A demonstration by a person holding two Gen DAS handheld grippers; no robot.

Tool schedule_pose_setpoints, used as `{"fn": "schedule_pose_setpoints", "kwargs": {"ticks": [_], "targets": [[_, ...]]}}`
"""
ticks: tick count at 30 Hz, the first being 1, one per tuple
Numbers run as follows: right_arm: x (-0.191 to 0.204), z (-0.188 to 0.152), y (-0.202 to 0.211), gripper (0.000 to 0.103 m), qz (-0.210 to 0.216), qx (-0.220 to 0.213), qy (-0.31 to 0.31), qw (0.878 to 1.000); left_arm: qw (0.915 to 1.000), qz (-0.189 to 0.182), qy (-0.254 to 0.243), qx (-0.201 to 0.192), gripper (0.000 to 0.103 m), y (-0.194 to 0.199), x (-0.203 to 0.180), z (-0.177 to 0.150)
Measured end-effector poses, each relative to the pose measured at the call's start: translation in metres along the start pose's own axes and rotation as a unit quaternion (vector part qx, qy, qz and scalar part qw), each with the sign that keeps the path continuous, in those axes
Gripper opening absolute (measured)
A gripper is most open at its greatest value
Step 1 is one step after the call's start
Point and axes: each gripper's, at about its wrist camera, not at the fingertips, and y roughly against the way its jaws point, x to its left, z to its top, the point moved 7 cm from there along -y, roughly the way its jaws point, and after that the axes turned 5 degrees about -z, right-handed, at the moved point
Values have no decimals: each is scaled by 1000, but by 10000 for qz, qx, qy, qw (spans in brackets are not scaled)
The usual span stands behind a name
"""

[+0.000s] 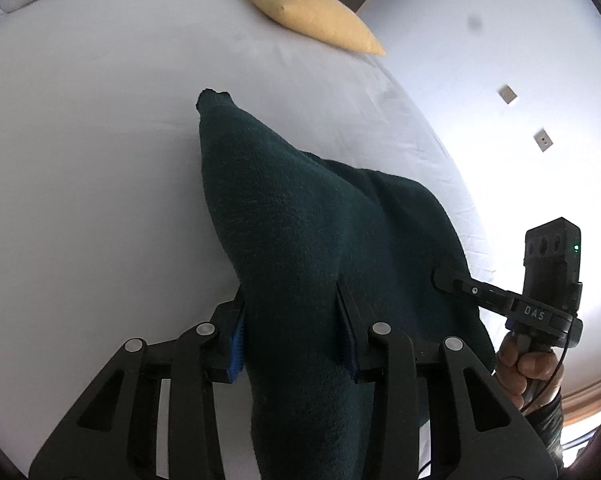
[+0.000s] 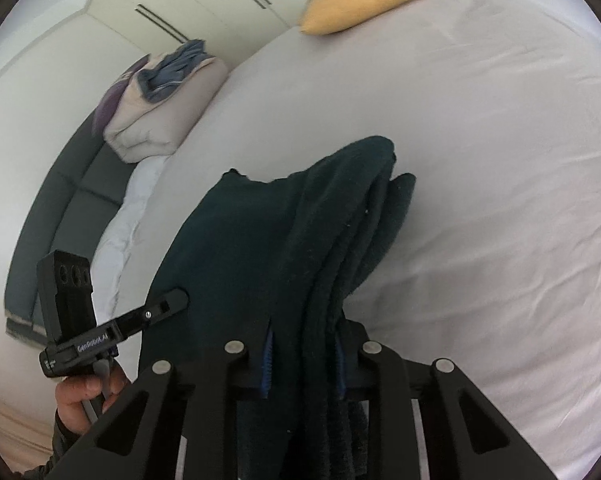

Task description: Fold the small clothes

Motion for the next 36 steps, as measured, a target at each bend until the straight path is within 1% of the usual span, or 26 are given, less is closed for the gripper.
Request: {"fn": "schedule_pose_setpoints", "kwargs": {"ticks": [2, 7, 10, 13, 15, 17, 19, 20, 22, 23, 24, 27, 28, 29, 30, 31, 32, 33, 34, 36], "targets": [[12, -14, 2, 25, 53, 16, 92, 9999, 10000, 68, -24, 7, 35, 13, 3, -14], [21, -50, 5, 25, 190, 124, 19, 9997, 10000, 56, 51, 34, 35, 33, 6, -54], [17, -71, 9, 25, 204, 171, -53, 9996, 9999, -5, 125, 68, 35, 31, 10, -72], [11, -93, 6, 25, 116, 238, -113, 9996, 9997, 123, 111, 172, 36, 19, 19, -90], [4, -105, -1, 26, -16, 244, -162, 9996, 9997, 156, 118, 167, 38, 10, 28, -97], [-7, -112, -6, 27, 50, 216, -344, 9992, 9998, 95, 142, 94, 42, 9, 29, -99], [-13, -114, -10, 32, 101, 177, -499, 9985, 9998, 205, 28, 63, 48, 8, 27, -99], [-18, -117, -11, 34, 124, 175, -532, 9984, 9997, 236, -11, 45, 49, 8, 25, -99], [-18, -117, -11, 36, 206, 135, -589, 9980, 9996, 268, -39, -4, 50, 9, 23, -100], [-19, -117, -7, 39, 230, 104, -644, 9976, 9995, 295, -53, -51, 50, 13, 20, -101], [-24, -121, -1, 42, 208, 70, -668, 9975, 9994, 336, -67, -109, 50, 16, 19, -101], [-25, -124, 17, 46, 23, -110, -667, 9977, 9971, 558, -275, -442, 51, 37, 8, -106], [-24, -125, 24, 46, -34, -181, -638, 9978, 9948, 682, -413, -631, 54, 49, 1, -108], [-22, -125, 32, 46, -105, -277, -592, 9978, 9927, 784, -503, -764, 57, 61, 2, -112], [-17, -128, 43, 46, -199, -403, -497, 9977, 9892, 936, -632, -934, 62, 70, -3, -112], [-13, -127, 47, 47, -255, -470, -432, 9976, 9823, 1160, -858, -1198, 70, 84, -13, -116], [-4, -129, 58, 49, -379, -627, -259, 9970, 9768, 1308, -1004, -1370, 73, 95, -20, -120], [3, -131, 65, 52, -470, -732, -129, 9961, 9684, 1496, -1190, -1599, 79, 108, -29, -123], [10, -132, 72, 54, -565, -835, 5, 9949, 9574, 1706, -1389, -1871, 89, 122, -40, -127], [30, -138, 92, 62, -757, -1110, 376, 9902, 9346, 2077, -1658, -2363, 103, 150, -60, -136]]}}
